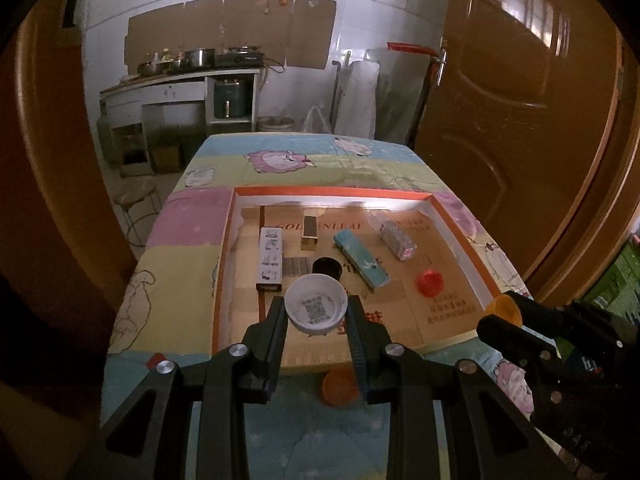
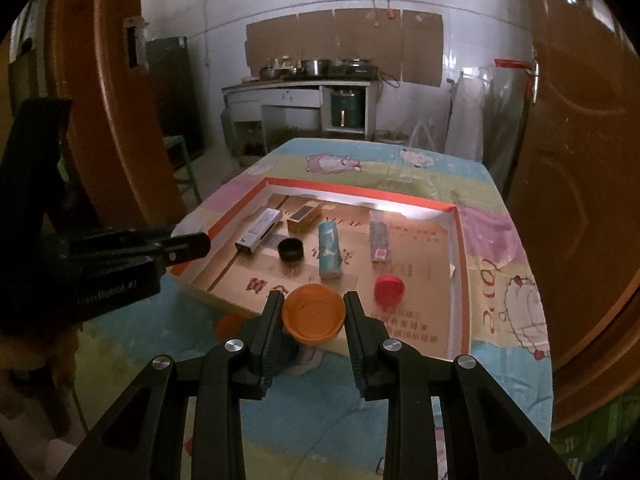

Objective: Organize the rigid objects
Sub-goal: 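Carry the white cap in the left gripper while the right gripper carries the orange cap toward the tray, then lower the white cap into the tray with the left gripper while the right gripper lowers the orange cap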

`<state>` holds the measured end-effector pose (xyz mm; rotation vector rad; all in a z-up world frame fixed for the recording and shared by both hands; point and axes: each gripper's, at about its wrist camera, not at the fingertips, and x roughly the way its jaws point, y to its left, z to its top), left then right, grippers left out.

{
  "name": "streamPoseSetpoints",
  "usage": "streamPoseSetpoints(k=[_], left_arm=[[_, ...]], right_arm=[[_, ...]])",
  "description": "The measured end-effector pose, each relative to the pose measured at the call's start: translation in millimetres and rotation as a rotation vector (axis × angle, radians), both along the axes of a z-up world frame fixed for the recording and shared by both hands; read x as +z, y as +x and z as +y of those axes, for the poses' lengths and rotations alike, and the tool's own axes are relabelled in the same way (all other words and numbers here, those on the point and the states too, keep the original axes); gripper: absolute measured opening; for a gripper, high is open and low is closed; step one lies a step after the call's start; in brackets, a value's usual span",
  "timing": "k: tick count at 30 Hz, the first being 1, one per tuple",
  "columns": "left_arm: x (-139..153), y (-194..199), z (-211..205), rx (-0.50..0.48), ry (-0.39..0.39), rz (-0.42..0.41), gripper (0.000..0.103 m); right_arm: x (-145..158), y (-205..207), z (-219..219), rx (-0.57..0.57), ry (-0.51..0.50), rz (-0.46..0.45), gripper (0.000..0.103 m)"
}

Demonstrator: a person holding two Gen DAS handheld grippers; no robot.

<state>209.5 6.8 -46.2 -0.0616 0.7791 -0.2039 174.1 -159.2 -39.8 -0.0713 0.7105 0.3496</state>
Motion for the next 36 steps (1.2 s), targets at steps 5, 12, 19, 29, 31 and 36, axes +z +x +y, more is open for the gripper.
streamPoseSetpoints(k=[5, 12, 19, 29, 31, 36], left_arm=[[-6.5, 11.1, -2.1, -0.004, -0.008, 0.013, 0.03], [-21.1, 28.8, -2.7, -0.006, -0.013, 0.048, 0.03], [-35.2, 46.4, -3.7, -0.007, -0.011, 0.078, 0.03], [-52.3, 62.6, -4.3, -0.008, -0.013, 0.115, 0.03], [-55.1, 65.1, -4.4, -0.009, -0.013, 0.122, 0.03], [-59.8, 68.8, -4.6, -0.009, -0.015, 0.133, 0.03]], right_arm=[[-3.7, 15.9, -1.8, -0.002, 0.01, 0.01, 0.031], [-17.0, 37.4, -6.1, -0.007, 0.03, 0.048, 0.031], [-30.6, 56.8, -3.5, 0.004, 0.03, 0.078, 0.031], [-46.8, 77.5, 3.1, 0.024, 0.026, 0.108, 0.031], [-49.0, 80.1, 4.3, 0.027, 0.025, 0.113, 0.031], [-55.0, 87.1, 5.3, 0.027, 0.021, 0.128, 0.031]])
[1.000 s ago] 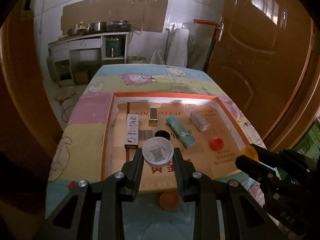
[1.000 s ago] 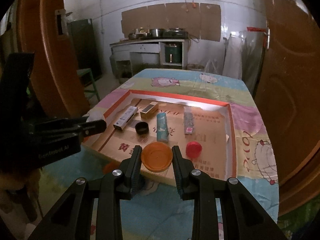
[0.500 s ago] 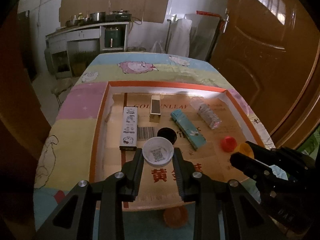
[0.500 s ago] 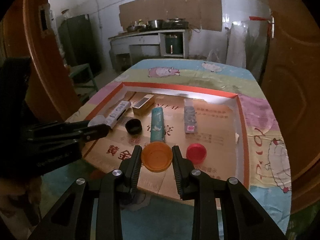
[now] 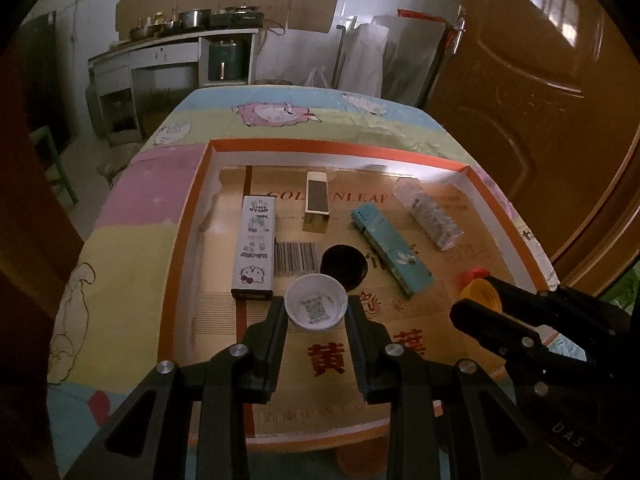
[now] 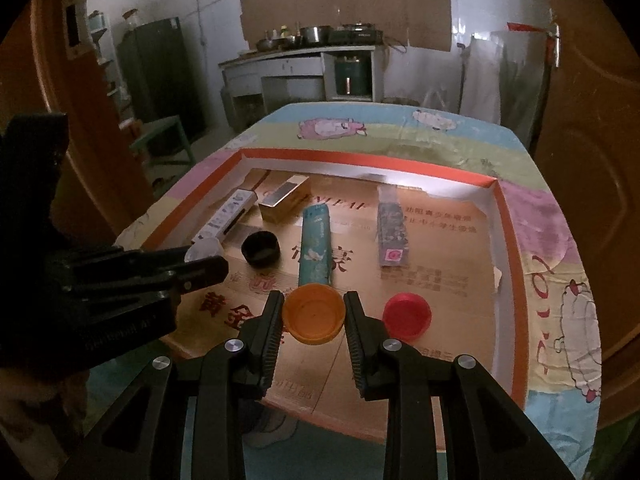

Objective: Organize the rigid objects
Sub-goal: 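Lower the white cap into the tray with the left gripper while the right gripper lowers the orange cap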

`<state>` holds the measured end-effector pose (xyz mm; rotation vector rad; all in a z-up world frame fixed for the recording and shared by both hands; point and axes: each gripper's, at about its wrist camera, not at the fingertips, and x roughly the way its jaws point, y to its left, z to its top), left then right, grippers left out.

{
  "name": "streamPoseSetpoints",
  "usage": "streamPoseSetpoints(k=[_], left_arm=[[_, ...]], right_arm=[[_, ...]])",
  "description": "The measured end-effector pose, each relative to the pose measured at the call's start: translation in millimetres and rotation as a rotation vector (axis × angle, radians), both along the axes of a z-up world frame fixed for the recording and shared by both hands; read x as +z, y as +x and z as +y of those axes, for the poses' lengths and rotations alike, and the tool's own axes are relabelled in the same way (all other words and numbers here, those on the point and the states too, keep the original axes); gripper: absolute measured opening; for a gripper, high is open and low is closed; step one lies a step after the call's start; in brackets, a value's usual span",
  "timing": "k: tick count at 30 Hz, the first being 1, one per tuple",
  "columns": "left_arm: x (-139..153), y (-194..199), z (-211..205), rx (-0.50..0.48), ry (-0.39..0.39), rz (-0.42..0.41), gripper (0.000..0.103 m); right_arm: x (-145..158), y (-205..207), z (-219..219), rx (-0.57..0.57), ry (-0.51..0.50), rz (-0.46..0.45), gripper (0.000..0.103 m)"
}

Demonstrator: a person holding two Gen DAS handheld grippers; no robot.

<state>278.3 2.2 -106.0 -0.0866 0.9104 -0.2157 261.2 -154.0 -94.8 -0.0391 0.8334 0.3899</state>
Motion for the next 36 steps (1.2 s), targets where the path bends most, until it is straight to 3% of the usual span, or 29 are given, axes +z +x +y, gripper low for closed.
streamPoseSetpoints(k=[36], left_arm=[[-10.3, 4.4, -9.0, -0.021, 0.04, 0.008, 0.032]], right_arm=[[-26.7, 18.6, 3.9, -0.014, -0.043, 0.074, 0.033]])
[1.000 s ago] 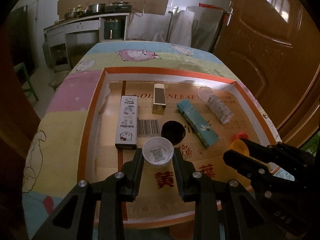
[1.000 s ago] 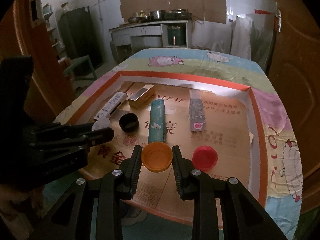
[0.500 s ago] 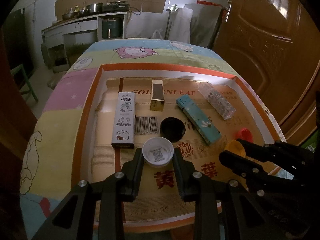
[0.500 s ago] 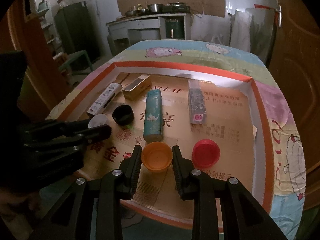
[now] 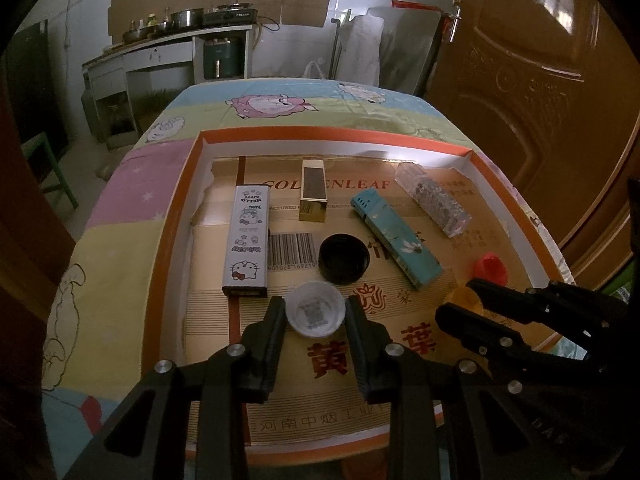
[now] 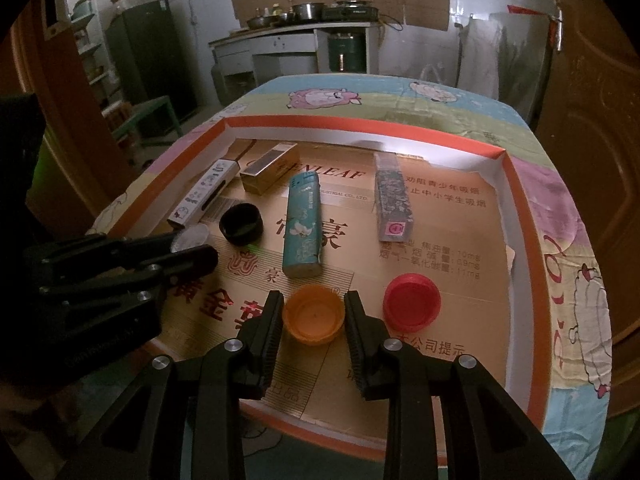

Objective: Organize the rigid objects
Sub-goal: 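Lower the white cap into the tray with the left gripper while the right gripper lowers the orange cap, then open the left gripper releasing the white cap while the right gripper releases the orange cap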

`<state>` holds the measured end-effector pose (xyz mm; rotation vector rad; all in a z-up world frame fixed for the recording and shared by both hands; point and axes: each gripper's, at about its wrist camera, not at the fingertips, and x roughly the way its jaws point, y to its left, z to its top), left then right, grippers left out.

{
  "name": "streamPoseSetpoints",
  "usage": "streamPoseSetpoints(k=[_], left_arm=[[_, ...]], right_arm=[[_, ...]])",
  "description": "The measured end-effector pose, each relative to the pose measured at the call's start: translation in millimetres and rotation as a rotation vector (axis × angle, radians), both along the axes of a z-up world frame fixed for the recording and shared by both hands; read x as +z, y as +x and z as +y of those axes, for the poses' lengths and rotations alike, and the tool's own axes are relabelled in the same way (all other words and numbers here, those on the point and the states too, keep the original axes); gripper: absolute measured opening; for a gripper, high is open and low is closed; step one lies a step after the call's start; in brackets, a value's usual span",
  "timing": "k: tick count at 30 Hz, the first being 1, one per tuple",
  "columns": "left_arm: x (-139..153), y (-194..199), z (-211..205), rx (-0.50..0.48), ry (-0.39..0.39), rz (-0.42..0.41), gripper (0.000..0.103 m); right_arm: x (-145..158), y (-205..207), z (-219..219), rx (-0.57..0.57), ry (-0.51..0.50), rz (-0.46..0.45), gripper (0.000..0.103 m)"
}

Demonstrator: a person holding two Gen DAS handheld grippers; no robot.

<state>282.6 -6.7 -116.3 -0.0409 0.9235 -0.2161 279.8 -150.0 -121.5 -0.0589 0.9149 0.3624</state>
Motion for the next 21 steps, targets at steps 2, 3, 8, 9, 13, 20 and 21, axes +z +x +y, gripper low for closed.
streamPoseSetpoints(k=[2, 3, 8, 9, 13, 20, 21], left_arm=[[0.0, -0.6, 0.3, 0.002, 0.0, -0.001, 0.036], [0.1, -0.5, 0.8, 0.002, -0.001, -0.001, 0.038], [1.2, -1.6, 0.8, 0.002, 0.001, -0.001, 0.039], [1.8, -1.9, 0.9, 0.003, 0.001, -0.003, 0.039], [4.8, -3.2, 3.3, 0.009, -0.003, -0.009, 0.039], [11.4, -9.0, 5.8, 0.019, -0.007, -0.022, 0.039], [12.7, -10.4, 6.1, 0.021, -0.008, -0.025, 0.039]], right_arm=[[0.1, -0.1, -0.1, 0.001, 0.002, 0.0, 0.037], [0.1, 0.0, -0.1, 0.0, 0.002, 0.001, 0.038], [0.7, -1.1, 0.1, -0.006, 0.005, -0.004, 0.038], [1.3, -1.8, 0.0, -0.007, 0.006, -0.006, 0.038], [5.4, -5.0, -0.8, -0.009, 0.012, -0.012, 0.039], [12.5, -11.4, -3.4, -0.019, 0.023, -0.021, 0.039], [14.1, -13.1, -4.2, -0.021, 0.026, -0.024, 0.039]])
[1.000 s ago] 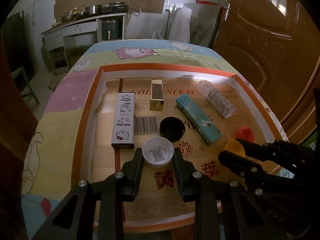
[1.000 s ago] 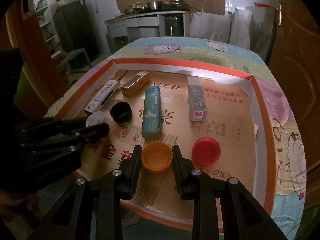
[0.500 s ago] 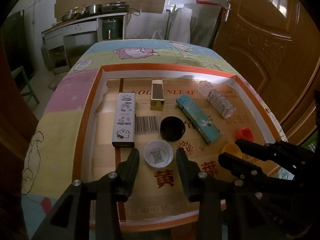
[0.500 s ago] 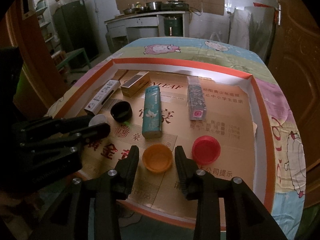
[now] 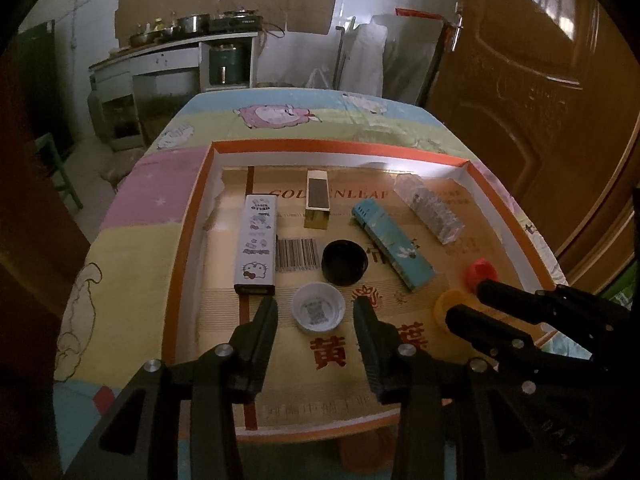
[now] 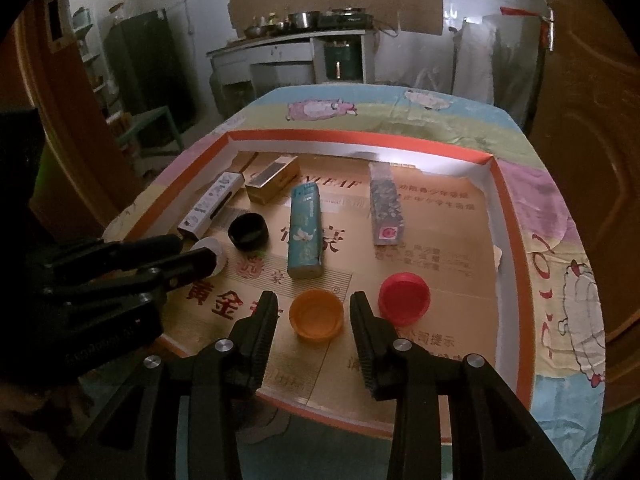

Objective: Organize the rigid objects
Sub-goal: 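Open the left gripper releasing the white cap while the right gripper releases the orange cap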

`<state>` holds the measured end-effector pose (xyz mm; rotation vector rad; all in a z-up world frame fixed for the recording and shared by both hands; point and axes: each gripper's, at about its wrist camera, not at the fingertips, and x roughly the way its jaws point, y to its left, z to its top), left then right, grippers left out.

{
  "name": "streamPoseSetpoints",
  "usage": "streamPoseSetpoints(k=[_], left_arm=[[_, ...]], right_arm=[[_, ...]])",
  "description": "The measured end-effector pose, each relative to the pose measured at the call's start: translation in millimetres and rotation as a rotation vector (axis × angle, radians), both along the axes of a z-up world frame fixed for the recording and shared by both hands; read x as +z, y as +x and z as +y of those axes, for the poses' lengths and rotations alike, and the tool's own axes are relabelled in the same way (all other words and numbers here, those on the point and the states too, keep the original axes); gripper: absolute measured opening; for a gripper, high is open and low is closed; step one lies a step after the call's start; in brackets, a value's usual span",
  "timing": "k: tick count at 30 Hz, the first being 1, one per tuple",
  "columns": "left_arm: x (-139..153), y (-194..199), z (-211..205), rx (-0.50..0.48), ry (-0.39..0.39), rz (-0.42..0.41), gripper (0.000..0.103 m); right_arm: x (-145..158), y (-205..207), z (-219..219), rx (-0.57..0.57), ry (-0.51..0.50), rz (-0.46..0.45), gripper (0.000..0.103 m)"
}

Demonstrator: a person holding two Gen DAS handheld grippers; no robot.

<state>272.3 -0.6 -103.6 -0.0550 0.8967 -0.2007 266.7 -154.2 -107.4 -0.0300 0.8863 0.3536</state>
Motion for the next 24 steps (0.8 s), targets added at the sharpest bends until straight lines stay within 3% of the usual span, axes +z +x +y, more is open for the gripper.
streamPoseSetpoints(k=[24], left_arm=[[43.5, -63.3, 5.7, 0.009, -0.018, -0.079, 0.039]], right_arm=[[52.0, -67.6, -3.0, -0.012, 0.011, -0.088, 0.039]])
